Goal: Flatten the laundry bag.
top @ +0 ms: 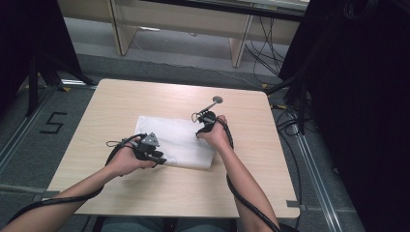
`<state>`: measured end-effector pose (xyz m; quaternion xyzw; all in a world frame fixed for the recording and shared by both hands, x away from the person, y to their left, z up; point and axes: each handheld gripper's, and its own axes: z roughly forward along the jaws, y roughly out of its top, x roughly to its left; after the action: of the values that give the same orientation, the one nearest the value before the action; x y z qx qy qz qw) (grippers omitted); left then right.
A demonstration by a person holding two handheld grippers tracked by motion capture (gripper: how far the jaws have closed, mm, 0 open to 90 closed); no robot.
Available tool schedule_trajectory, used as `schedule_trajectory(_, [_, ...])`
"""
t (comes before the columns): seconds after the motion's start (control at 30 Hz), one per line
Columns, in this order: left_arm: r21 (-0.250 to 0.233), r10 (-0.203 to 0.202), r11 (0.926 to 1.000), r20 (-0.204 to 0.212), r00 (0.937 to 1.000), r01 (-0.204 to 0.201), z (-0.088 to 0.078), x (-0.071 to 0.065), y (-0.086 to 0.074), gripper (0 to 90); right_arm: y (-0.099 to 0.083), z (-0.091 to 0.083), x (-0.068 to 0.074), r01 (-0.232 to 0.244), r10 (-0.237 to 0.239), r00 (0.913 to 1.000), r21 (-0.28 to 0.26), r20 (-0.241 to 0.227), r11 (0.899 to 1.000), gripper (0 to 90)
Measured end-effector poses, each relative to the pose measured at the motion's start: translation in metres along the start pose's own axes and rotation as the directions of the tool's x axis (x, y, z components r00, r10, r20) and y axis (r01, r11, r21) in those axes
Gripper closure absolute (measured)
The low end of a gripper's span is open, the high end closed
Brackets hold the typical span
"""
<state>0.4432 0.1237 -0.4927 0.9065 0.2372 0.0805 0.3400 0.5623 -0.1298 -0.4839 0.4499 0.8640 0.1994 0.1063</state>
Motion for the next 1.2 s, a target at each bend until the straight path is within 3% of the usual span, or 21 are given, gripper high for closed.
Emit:
schedule_trajectory(0.07, [-0.002,-0.011,0.9999,0.002,0.9999,0.011,0.001,0.0,0.0,65.9,0.0,0.0,0.0,0.006,-0.006,1.0,-0.007,0.002,1.0,62.9])
schedule_trajectory(0.13, [0.005,-0.008,1.0,-0.001,1.0,0.008,0.002,0.0,0.001,66.1,0.002,-0.001,0.005,0.049,-0.049,0.9988,0.008,-0.002,0.999,76.7])
schedule_trajectory(0.17, [0.013,0.007,0.9999,-0.004,1.0,-0.007,0.003,0.001,0.002,66.3,0.003,-0.002,0.01,0.097,-0.097,0.9952,0.021,0.008,0.995,85.9])
schedule_trajectory(0.27, [0.012,-0.003,0.9999,-0.001,1.0,0.003,0.006,0.0,0.002,66.8,0.003,-0.002,0.014,0.122,-0.123,0.9923,0.029,0.018,0.992,88.9])
schedule_trajectory(0.7, [0.018,-0.008,0.9998,-0.012,0.9999,0.008,0.011,-0.001,0.0,67.4,0.0,-0.039,0.021,0.073,-0.077,0.9953,-0.066,-0.059,0.995,90.0])
schedule_trajectory(0.73, [0.016,-0.008,0.9998,-0.012,0.9999,0.008,0.011,-0.001,0.0,67.6,-0.002,-0.046,0.022,0.071,-0.078,0.9939,-0.085,-0.078,0.994,90.0])
schedule_trajectory(1.0, [0.028,-0.008,0.9996,-0.016,0.9998,0.008,0.011,-0.001,0.0,69.7,-0.011,-0.071,0.036,0.083,-0.095,0.9911,-0.129,-0.093,0.988,90.0])
schedule_trajectory(1.03, [0.028,-0.009,0.9996,-0.018,0.9998,0.01,0.011,-0.001,0.0,69.7,-0.013,-0.077,0.04,0.108,-0.124,0.9869,-0.148,-0.103,0.983,90.0])
schedule_trajectory(1.2, [0.028,-0.01,0.9995,-0.021,0.9997,0.011,0.012,-0.002,0.0,69.8,-0.019,-0.089,0.05,0.116,-0.135,0.9844,-0.162,-0.112,0.98,90.0])
